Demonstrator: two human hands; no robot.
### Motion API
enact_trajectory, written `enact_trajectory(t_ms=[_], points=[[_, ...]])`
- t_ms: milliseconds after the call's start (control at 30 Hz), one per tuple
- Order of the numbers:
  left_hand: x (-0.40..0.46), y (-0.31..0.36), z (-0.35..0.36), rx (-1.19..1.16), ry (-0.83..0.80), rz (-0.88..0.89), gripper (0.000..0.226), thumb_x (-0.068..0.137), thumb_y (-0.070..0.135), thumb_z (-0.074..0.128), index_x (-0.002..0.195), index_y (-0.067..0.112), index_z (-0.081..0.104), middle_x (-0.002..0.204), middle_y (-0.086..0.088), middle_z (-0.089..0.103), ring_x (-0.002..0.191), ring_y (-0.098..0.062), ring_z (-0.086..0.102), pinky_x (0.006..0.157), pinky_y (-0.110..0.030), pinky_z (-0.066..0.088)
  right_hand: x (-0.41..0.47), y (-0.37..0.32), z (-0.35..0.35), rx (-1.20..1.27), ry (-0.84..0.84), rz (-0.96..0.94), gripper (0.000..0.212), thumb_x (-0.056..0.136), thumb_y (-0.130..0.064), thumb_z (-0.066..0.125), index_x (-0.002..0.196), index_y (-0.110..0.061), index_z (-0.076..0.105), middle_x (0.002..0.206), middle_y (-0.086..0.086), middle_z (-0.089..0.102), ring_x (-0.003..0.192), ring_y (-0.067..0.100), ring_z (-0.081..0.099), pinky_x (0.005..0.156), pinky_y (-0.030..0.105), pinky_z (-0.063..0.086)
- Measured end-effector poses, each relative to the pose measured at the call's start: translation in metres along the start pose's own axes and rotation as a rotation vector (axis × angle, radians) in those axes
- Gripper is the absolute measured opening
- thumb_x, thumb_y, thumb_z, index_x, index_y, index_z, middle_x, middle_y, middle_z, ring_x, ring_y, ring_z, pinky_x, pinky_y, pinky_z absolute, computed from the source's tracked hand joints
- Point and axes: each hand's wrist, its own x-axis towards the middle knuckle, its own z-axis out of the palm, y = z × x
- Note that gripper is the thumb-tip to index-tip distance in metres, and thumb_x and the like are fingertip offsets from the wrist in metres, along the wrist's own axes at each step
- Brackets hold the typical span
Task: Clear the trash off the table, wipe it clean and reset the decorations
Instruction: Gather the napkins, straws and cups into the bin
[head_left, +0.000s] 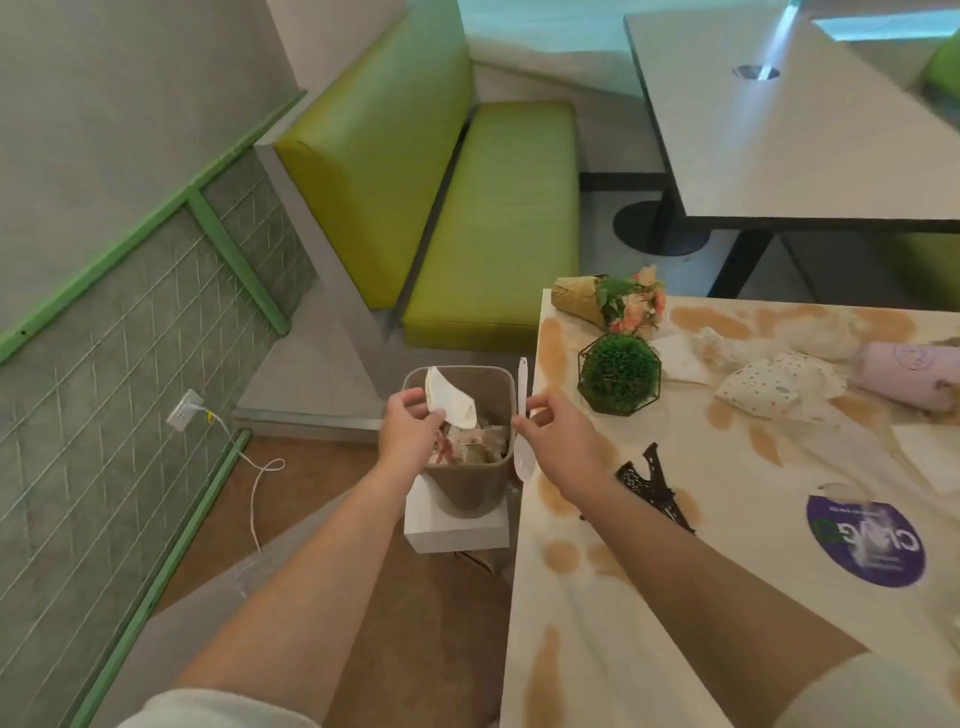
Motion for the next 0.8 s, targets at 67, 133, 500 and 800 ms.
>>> enact_trajectory(t_ms=[67,133,500,800], points=[[0.012,-0.008,-0.006,0.05,-0.036,-0.028,0.037,0.092,0.025,0.064,0.127,0.022,0.051,0.12,0.001,0.058,0.102,-0.015,0.058,0.09,-0.035,0.052,0.018,-0.007,0.018,-0.02,-0.001,-0.002,0.021,0.095,-0.026,0.062,0.113,-0.017,0.059,0.083,-0.01,0.056,0.073,0.003,0.052,0.061,0.022,0.041],[0.013,-0.012,-0.006,0.097,-0.06,-0.017,0.031,0.095,0.029,0.06,0.125,0.023,0.054,0.115,0.005,0.057,0.091,-0.007,0.056,0.068,-0.018,0.047,0.031,-0.013,0.025,-0.044,0.012,-0.016,0.02,0.096,-0.026,0.061,0.113,-0.015,0.058,0.082,-0.015,0.052,0.074,0.002,0.05,0.064,0.024,0.039],[0.016,-0.023,-0.012,0.177,-0.053,0.011,0.018,0.099,0.035,0.05,0.107,0.02,0.057,0.094,0.007,0.061,0.076,-0.004,0.056,0.058,-0.02,0.039,0.074,-0.014,0.068,-0.26,-0.174,0.093,0.038,0.1,-0.022,0.05,0.136,-0.011,0.055,0.138,0.008,0.055,0.123,0.025,0.053,0.1,0.031,0.042],[-0.022,-0.016,0.027,0.176,-0.116,0.032,0.021,0.097,0.041,0.051,0.102,0.022,0.06,0.099,0.004,0.067,0.096,-0.02,0.064,0.088,-0.036,0.05,0.017,0.01,0.005,0.045,-0.061,0.033,0.009,0.095,-0.022,0.054,0.095,-0.025,0.064,0.09,0.001,0.065,0.079,0.018,0.059,0.07,0.033,0.049]])
